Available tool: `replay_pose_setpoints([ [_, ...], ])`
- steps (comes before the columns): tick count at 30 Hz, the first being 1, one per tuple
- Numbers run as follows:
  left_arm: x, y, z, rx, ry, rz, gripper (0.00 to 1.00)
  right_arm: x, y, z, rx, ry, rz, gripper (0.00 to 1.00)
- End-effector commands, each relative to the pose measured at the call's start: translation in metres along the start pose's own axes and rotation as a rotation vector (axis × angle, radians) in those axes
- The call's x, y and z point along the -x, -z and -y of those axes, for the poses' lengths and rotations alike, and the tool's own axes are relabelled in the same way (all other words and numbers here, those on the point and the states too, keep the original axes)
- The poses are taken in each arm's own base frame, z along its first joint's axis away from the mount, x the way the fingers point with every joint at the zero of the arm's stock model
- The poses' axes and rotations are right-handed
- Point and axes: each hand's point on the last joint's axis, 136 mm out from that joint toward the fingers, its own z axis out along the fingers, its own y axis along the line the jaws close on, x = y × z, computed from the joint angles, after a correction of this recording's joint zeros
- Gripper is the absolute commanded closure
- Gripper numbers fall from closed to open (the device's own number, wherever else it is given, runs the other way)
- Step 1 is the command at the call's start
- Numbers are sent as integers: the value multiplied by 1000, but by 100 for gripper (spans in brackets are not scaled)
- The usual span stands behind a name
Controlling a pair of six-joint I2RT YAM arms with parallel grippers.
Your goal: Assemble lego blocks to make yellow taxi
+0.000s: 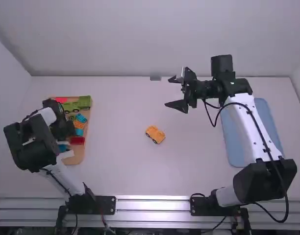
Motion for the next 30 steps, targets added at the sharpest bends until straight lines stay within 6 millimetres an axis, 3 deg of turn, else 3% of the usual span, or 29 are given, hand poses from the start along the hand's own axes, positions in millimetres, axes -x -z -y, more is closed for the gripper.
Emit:
replay_pose_setpoints([
  [1,0,-2,0,-9,13,3,67,15,4,-2,-3,21,20,2],
  [6,11,0,0,-7,11,42,74,15,5,0,-7,-13,22,1],
  [10,21,19,-1,-9,13,71,81,23,5,-3,13,9,62,1],
  [16,37,88,4,-23,5,246,87,36,-4,10,-13,50,95,1],
  [17,35,110,16,-61,-51,305,88,35,-12,22,-48,2,79,1],
  [18,35,116,20,-73,-70,319,88,34,-14,25,-57,-10,75,1],
  [20,28,155,60,-213,-258,443,86,26,-34,43,-95,-81,59,1],
  [21,28,155,60,-213,-258,443,86,26,-34,43,-95,-81,59,1],
  [22,21,178,88,-312,-369,532,85,21,-49,48,-85,-112,62,1],
  [26,-12,222,153,-533,-656,697,85,14,-74,42,13,-133,101,1],
  [30,-50,247,210,-759,-884,799,83,18,-80,32,105,-114,159,1],
])
